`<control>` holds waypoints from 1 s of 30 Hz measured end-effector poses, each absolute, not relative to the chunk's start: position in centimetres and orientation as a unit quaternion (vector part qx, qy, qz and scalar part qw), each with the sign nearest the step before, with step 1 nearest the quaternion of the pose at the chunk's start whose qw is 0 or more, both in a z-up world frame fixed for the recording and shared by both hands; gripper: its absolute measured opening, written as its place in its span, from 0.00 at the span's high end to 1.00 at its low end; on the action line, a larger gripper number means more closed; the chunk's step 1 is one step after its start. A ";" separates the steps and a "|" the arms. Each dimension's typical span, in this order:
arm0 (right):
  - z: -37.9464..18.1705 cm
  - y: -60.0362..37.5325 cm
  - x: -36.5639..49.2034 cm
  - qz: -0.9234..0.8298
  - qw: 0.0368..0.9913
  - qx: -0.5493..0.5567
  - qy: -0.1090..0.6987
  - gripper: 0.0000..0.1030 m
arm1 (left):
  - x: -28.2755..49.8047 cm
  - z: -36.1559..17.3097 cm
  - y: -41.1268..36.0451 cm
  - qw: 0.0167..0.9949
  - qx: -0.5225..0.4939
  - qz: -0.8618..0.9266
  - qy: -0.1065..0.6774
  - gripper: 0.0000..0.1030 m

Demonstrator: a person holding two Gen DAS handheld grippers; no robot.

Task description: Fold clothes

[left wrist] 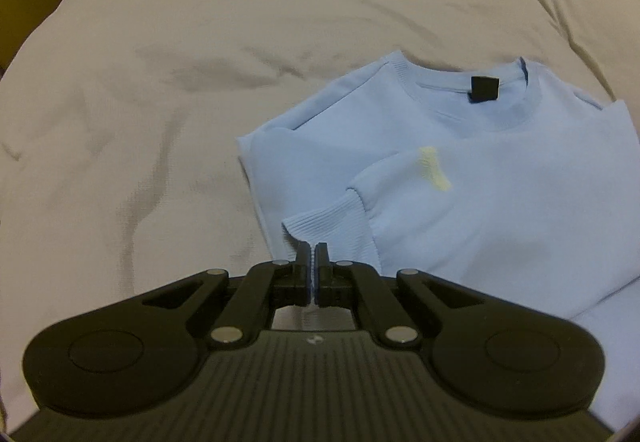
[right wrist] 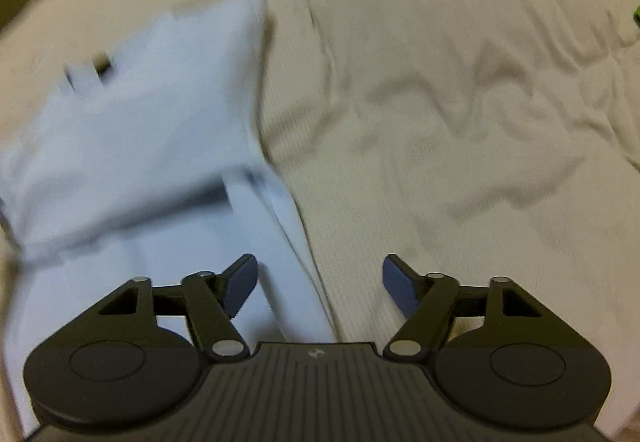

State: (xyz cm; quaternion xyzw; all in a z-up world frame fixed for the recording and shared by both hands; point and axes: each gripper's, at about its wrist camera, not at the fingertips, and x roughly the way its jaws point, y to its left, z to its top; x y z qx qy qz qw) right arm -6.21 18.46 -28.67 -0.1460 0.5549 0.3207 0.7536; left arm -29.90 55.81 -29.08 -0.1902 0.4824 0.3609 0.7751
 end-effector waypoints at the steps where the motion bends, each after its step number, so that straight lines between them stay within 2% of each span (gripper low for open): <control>1: -28.3 18.7 -6.0 0.326 0.763 -0.143 0.540 0.43 | -30.1 -29.1 56.1 0.773 -0.199 0.364 0.480 1.00; 4: -29.0 20.2 -5.1 0.350 0.763 -0.164 0.518 0.56 | -30.2 -29.2 56.8 0.770 -0.210 0.364 0.480 1.00; 10: -31.7 23.4 -6.1 0.428 0.730 -0.245 0.473 0.57 | -30.7 -28.0 56.6 0.782 -0.234 0.342 0.465 1.00; 11: -31.7 23.7 -6.3 0.435 0.736 -0.252 0.453 0.70 | -30.9 -27.8 56.5 0.784 -0.237 0.339 0.463 1.00; 12: -31.6 23.9 -6.4 0.440 0.743 -0.254 0.436 0.97 | -31.0 -27.7 56.4 0.784 -0.236 0.337 0.464 1.00; 19: -33.6 21.7 -3.8 0.372 0.758 -0.212 0.493 1.00 | -30.6 -29.6 55.6 0.768 -0.190 0.339 0.509 1.00; 25: -32.4 20.9 -3.3 0.370 0.752 -0.218 0.500 1.00 | -32.4 -28.0 55.7 0.772 -0.226 0.340 0.487 0.98; 28: -31.2 20.9 -4.5 0.372 0.763 -0.211 0.484 0.94 | -31.9 -27.2 54.4 0.790 -0.227 0.314 0.474 0.98; 30: -30.3 21.1 -5.2 0.385 0.771 -0.200 0.466 0.88 | -31.1 -27.1 53.4 0.801 -0.218 0.296 0.473 0.92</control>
